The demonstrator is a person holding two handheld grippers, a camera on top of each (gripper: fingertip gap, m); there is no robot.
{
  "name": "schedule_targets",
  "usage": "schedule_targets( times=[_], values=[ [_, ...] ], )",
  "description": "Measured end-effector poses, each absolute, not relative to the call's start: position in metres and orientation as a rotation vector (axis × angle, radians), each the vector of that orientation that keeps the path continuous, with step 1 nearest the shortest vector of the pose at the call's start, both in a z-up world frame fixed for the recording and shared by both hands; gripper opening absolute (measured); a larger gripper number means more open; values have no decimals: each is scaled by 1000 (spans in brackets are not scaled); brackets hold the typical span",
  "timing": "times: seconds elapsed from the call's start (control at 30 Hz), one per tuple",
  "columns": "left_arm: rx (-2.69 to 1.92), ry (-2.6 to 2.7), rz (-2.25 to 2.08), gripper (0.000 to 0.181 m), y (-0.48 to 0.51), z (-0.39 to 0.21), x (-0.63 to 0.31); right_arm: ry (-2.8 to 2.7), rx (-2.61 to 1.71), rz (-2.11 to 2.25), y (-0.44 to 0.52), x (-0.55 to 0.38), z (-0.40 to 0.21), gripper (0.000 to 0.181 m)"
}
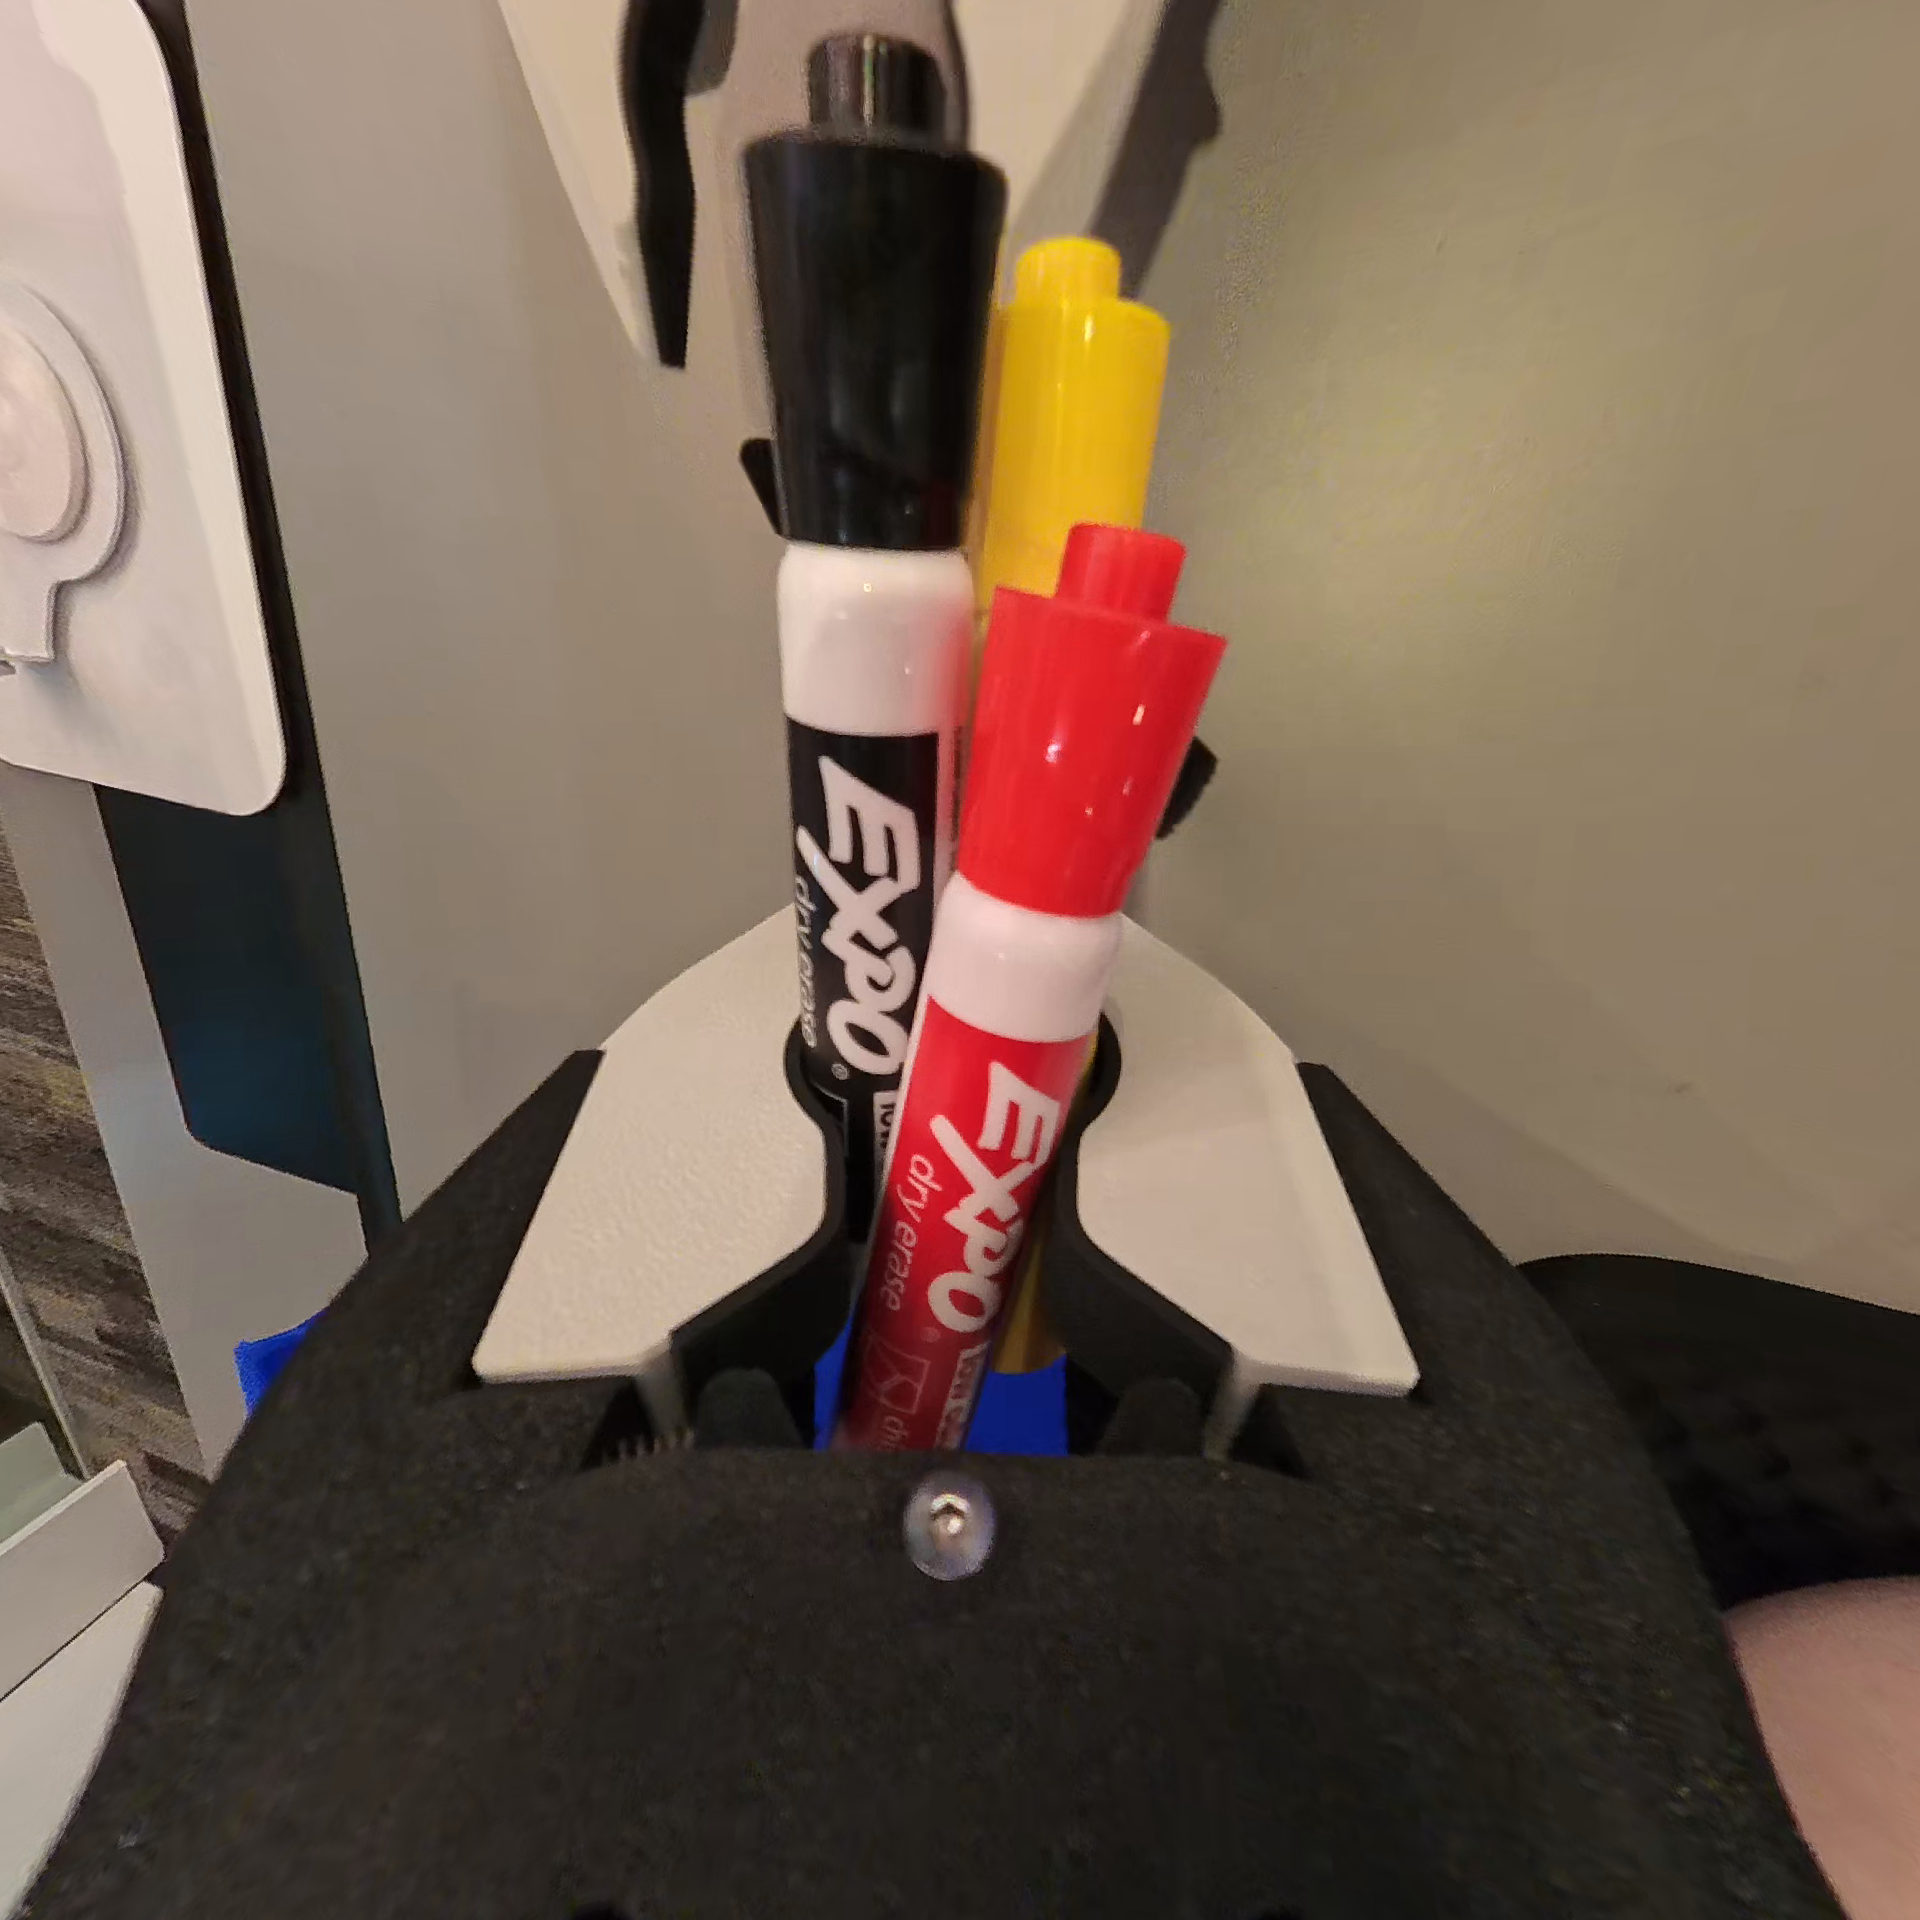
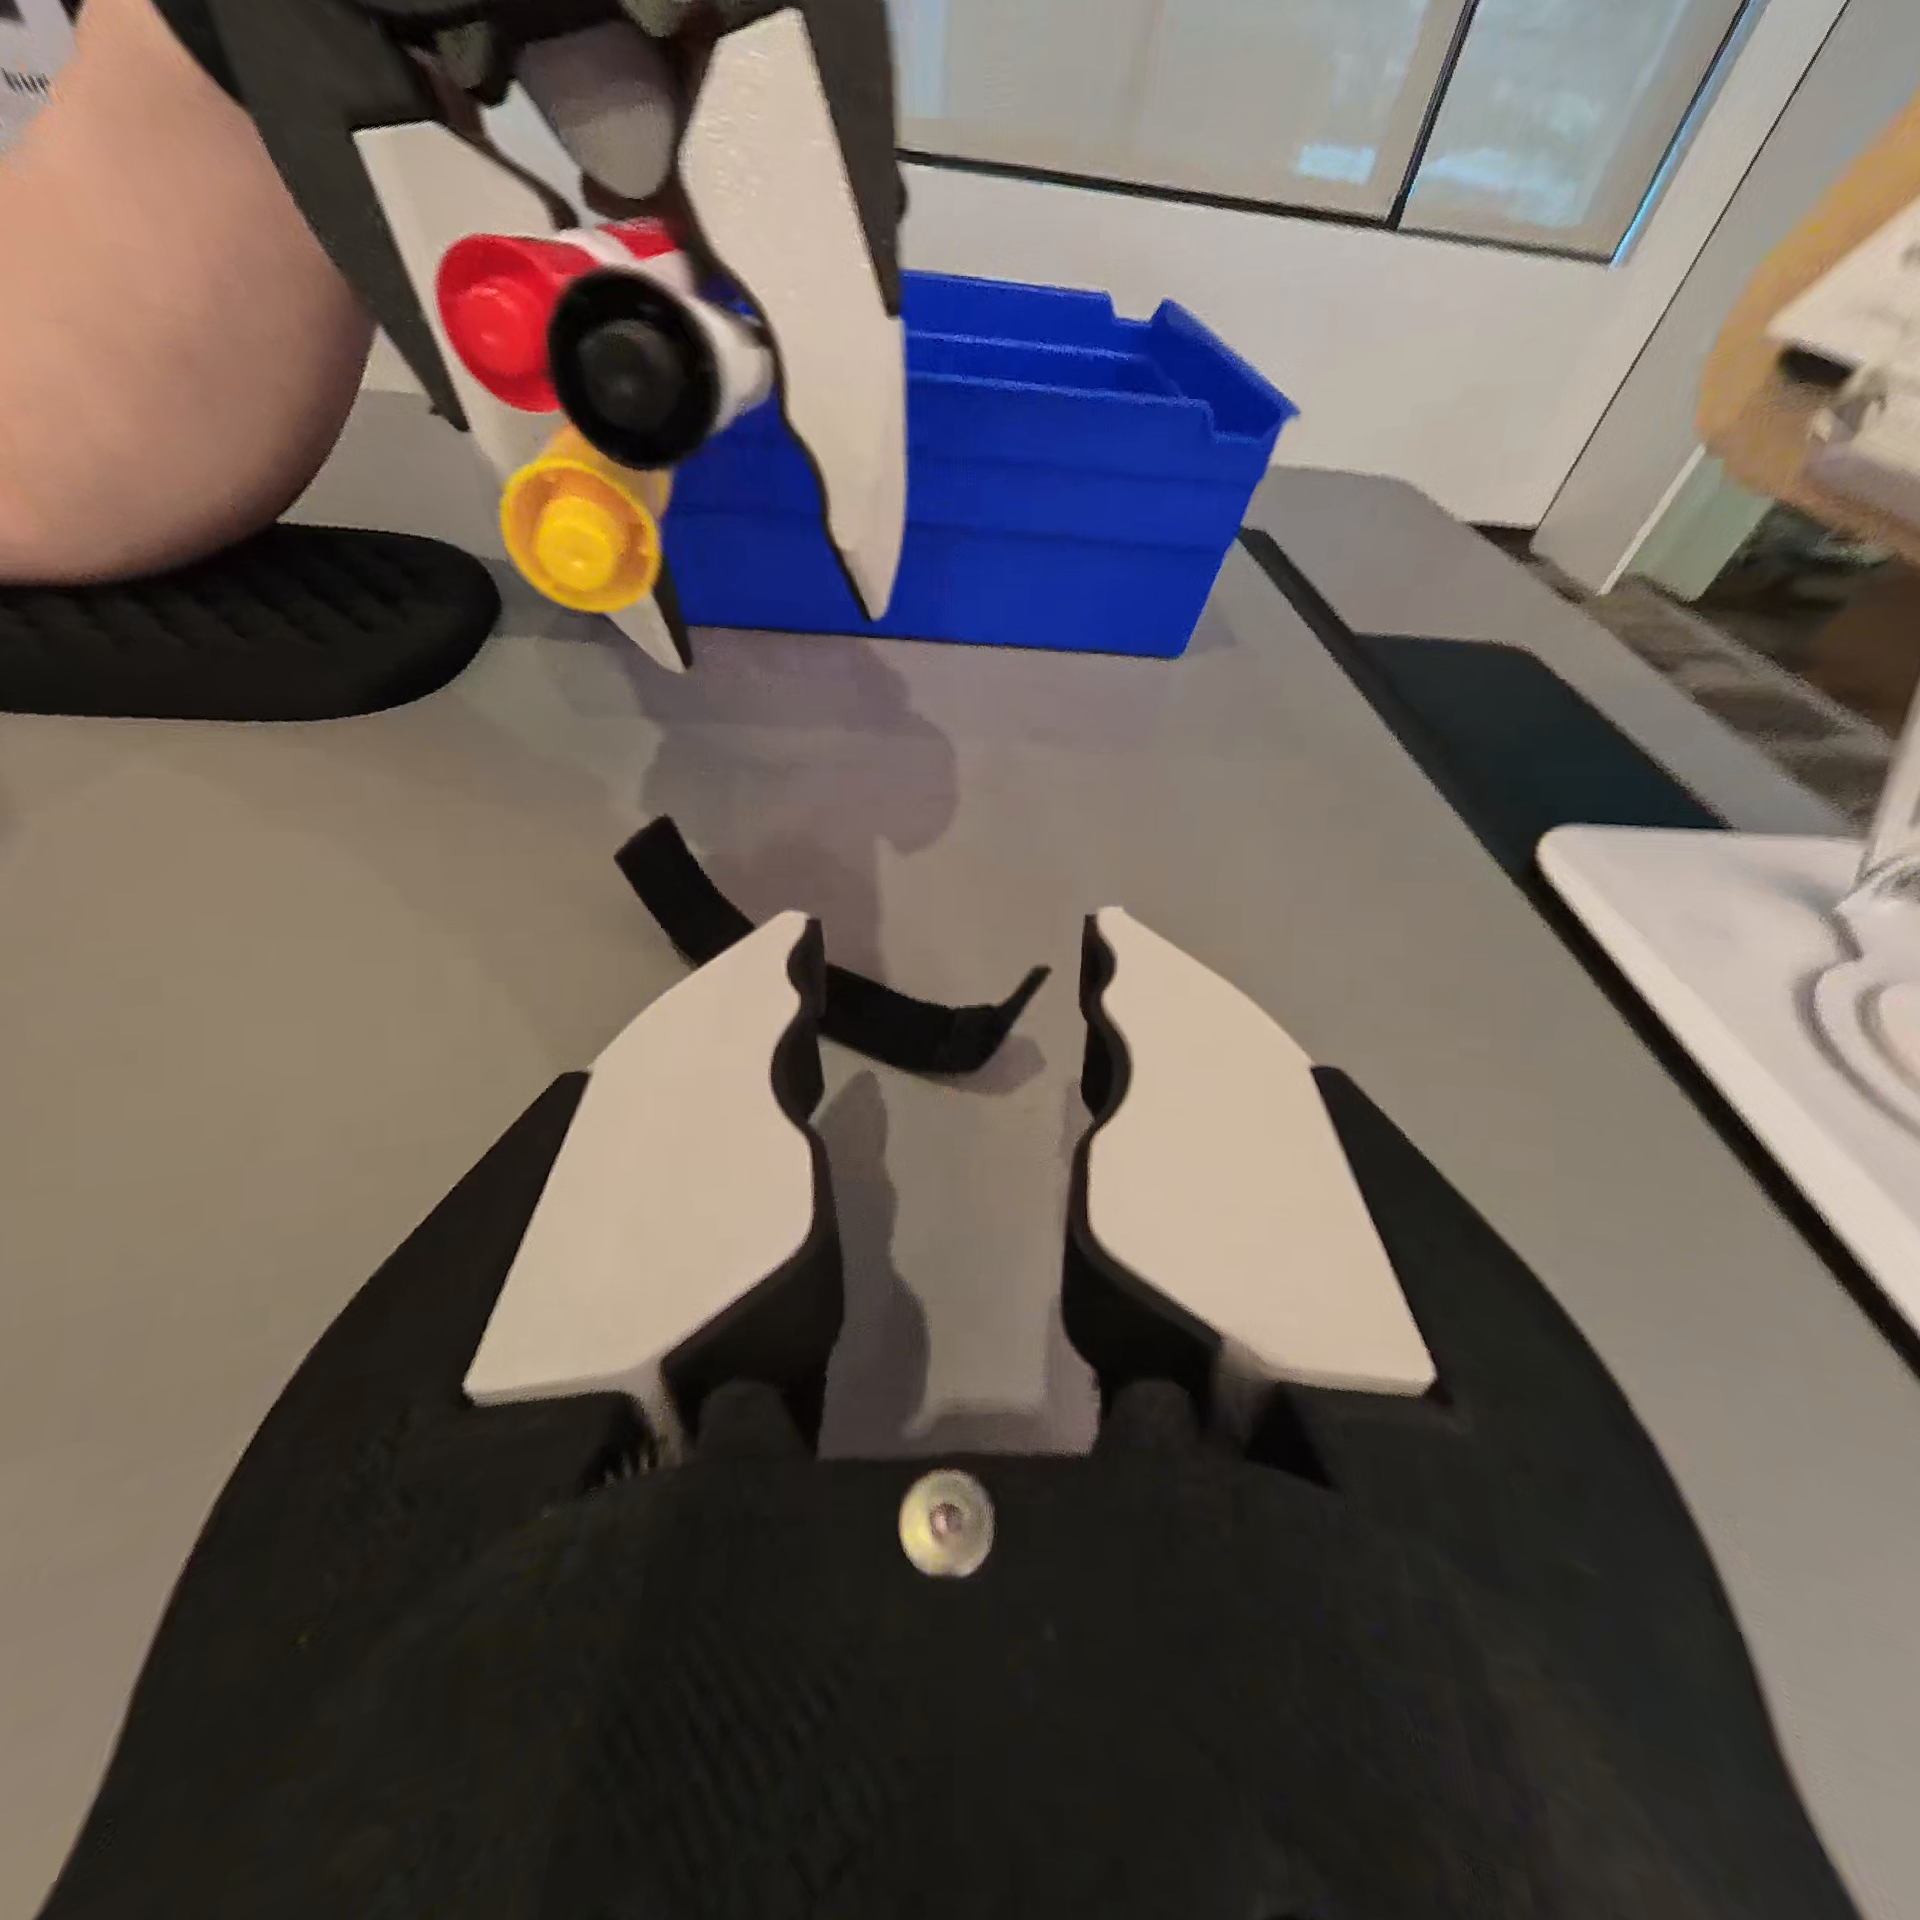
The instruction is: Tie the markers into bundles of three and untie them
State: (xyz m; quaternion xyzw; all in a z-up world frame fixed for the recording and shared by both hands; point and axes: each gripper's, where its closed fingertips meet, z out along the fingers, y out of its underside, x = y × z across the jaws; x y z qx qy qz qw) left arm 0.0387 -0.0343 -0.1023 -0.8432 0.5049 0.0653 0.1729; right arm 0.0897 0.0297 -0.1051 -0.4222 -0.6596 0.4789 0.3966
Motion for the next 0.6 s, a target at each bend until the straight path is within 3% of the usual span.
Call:
schedule_targets(
  times=[0.33, 0.5, 0.6],
  values=[
    [-2483, 1475, 236, 42, -26, -137, 31, -1744, -1065, 1350, 29, 117, -83, 42],
    [-2541, 1464, 261, 42, -18, -157, 23, -1776, -1059, 1454, 13, 113, -87, 14],
    [-2573, 1440, 298, 42, -15, -162, 13, -1726, -977, 1450, 4, 107, -74, 15]
  ],
)
